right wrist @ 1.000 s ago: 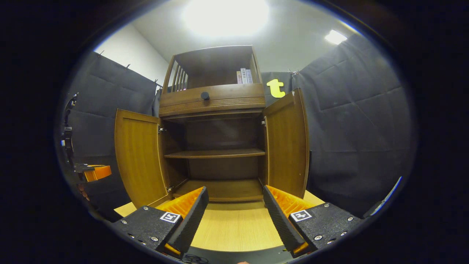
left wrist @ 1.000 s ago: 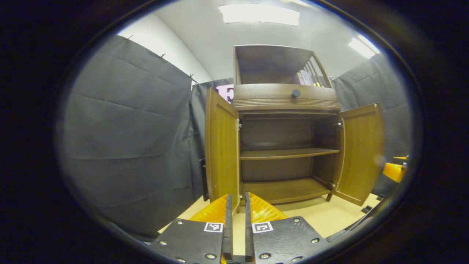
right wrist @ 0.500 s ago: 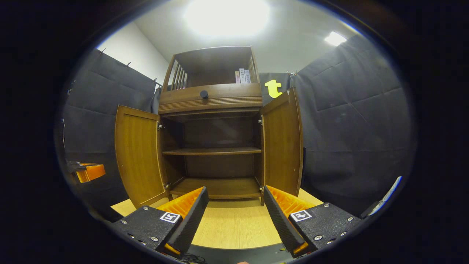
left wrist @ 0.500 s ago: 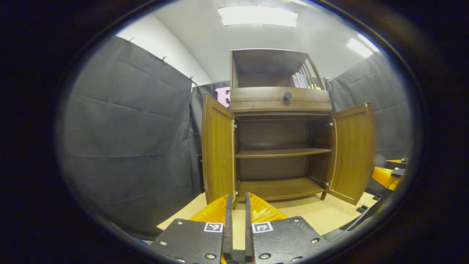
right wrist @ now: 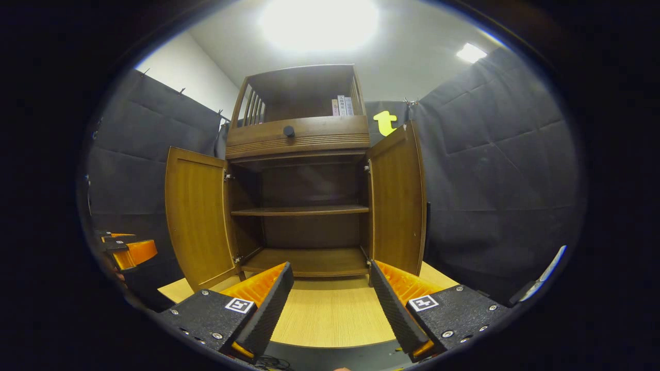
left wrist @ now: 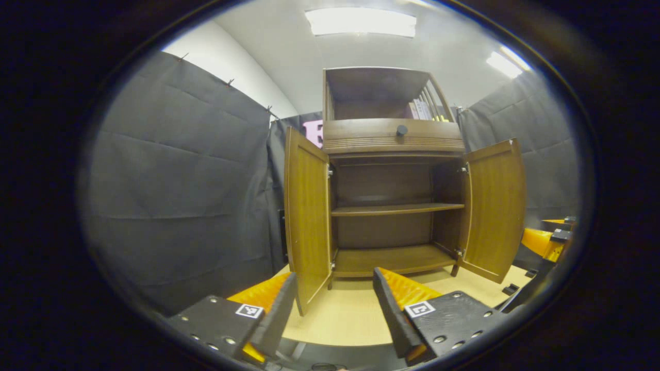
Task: Open the right door of the double-door shoe cabinet with the right hand, and open the left door with the left hand.
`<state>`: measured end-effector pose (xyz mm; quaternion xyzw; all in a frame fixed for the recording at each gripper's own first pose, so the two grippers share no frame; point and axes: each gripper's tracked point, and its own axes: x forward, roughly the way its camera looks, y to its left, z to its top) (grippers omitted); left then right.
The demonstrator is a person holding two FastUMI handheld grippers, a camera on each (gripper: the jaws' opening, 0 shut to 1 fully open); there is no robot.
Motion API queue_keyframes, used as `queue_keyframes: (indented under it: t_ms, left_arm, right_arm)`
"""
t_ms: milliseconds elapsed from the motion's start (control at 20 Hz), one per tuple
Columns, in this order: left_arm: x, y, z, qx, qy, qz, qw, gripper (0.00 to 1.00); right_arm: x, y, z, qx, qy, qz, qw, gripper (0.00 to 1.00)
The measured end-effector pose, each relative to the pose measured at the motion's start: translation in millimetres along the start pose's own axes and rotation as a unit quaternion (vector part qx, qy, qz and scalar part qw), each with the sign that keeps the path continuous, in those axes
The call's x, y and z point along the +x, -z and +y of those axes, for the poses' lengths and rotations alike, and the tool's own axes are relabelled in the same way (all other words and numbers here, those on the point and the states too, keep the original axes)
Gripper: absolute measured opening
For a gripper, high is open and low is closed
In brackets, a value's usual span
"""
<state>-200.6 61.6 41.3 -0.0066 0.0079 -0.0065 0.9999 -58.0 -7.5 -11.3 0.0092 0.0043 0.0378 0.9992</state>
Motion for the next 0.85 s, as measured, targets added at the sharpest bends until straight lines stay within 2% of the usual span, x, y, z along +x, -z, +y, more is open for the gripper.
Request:
queue_keyframes:
  t_ms: [100, 250, 300, 850]
  left_arm:
    - [-2.8, -4.0, 0.9, 0.005, -0.005, -0.008, 1.0, 0.92]
    - [-4.8, -10.4, -0.4, 0.0, -0.009, -0.024, 1.0, 0.92]
    - [-6.9, -8.8, 1.2, 0.003, -0.011, -0.024, 1.0, 0.8]
    - [-6.8, -8.4, -0.8, 0.012, -0.01, -0.017, 1.0, 0.8]
  right_arm:
    - [-0.1, -1.1, -0.1, 0.001, 0.0, -0.002, 1.0, 0.92]
    - [0.2, -1.3, 0.3, 0.004, 0.0, -0.003, 1.0, 0.93]
    - [0.6, -1.0, 0.1, 0.004, 0.0, -0.003, 1.0, 0.93]
    - [6.6, -1.1, 3.0, 0.004, 0.006, -0.004, 1.0, 0.93]
